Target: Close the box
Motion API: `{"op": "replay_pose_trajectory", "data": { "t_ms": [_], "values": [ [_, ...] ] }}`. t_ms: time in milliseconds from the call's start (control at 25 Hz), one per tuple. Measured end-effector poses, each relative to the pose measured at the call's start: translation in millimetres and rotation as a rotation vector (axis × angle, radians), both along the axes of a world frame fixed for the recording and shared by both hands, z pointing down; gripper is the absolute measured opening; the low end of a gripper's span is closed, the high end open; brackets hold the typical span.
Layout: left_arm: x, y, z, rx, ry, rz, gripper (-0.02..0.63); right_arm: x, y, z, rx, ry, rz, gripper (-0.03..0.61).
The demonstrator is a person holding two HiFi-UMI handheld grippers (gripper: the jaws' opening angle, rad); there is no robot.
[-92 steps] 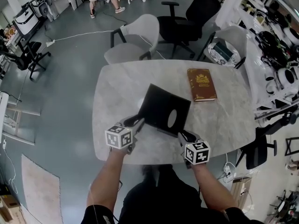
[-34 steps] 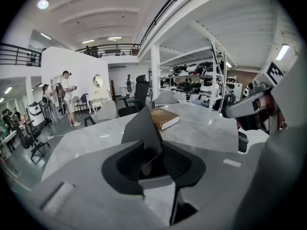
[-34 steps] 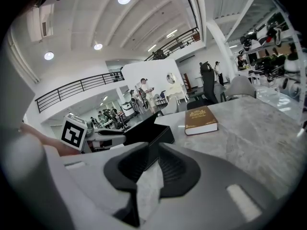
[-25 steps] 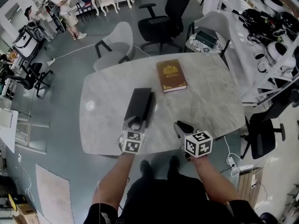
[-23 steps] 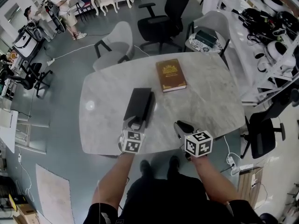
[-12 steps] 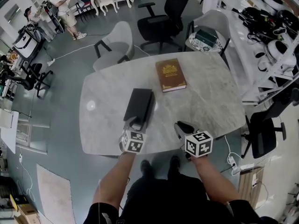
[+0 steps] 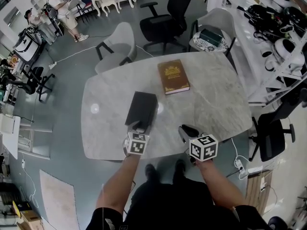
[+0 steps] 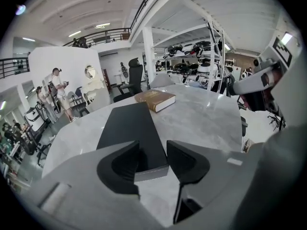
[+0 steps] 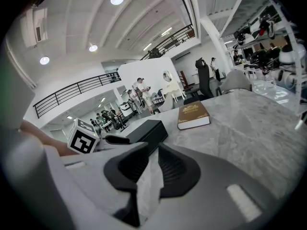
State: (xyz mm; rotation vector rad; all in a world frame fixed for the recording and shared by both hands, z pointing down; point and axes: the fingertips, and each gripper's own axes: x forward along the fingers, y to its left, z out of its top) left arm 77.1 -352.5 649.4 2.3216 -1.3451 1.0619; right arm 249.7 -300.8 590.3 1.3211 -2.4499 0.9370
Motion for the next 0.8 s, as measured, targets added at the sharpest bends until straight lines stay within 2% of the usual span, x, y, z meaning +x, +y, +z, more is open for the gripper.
{"op": "replay_pose_trajectory", "data": {
  "t_ms": [280,400,560,680,800],
  "values": [
    [5.4,-1.8,-14.3,0.029,0.023,-0.013,0.164,9.0,-1.3,-1.7,0.006,0.002,-0.013,0.065],
    [5.3,1.5,-31.5,0.05,0.082,-0.016,0.164,12.7,-4.0,-9.5,0.051,0.064,-0.04,0.066],
    [-5.8,9.2,-70.4,0.102,0.168,-0.063,0.15,12.6,-8.8,-32.4,0.148,0.124,-0.094,0.055],
    [-19.6,18.6,-98.1,0.147,0.206,-0.112,0.124,9.2,-8.1,-50.1,0.188,0.115,-0.123,0.023],
    [-29.2,27.9,-123.9,0.198,0.28,-0.145,0.103,4.7,-10.0,-68.1,0.217,0.091,-0.135,0.006]
  ]
}}
